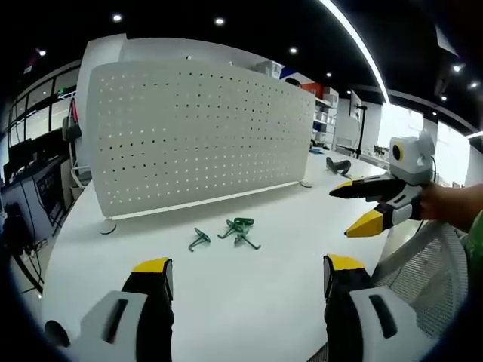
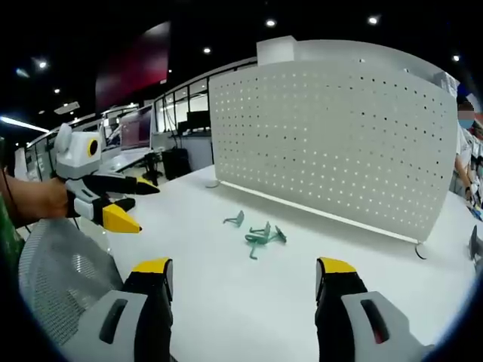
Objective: Insert the hook assembly into the mounting plate slot until the hook locks in place.
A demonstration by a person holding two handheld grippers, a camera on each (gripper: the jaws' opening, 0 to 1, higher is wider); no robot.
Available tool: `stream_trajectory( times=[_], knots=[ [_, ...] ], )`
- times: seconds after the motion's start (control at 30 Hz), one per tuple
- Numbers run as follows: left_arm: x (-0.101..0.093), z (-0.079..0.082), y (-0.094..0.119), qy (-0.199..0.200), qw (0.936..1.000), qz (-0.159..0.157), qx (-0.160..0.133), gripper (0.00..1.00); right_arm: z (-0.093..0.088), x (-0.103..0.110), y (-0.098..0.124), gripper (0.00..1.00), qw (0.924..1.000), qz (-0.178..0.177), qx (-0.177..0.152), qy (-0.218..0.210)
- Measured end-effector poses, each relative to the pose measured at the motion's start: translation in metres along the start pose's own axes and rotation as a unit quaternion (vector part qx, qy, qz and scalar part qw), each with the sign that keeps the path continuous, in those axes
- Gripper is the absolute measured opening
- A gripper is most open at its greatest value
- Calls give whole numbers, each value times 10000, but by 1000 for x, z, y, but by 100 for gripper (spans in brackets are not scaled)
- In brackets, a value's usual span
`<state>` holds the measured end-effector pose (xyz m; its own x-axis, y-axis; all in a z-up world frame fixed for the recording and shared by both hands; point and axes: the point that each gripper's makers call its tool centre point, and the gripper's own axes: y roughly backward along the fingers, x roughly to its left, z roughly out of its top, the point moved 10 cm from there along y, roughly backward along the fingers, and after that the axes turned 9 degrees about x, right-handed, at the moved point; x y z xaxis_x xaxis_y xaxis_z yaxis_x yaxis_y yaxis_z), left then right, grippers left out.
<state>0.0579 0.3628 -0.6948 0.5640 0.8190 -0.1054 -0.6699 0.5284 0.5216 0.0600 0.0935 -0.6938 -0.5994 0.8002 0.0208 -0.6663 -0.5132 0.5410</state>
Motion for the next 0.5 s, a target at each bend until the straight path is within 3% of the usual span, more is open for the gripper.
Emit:
stream_trajectory(
  times=[0.5],
  knots=[
    [0,0,0,9,10000,-10,6,84,-1,0,-1,78,10000,23,34,5]
  ],
)
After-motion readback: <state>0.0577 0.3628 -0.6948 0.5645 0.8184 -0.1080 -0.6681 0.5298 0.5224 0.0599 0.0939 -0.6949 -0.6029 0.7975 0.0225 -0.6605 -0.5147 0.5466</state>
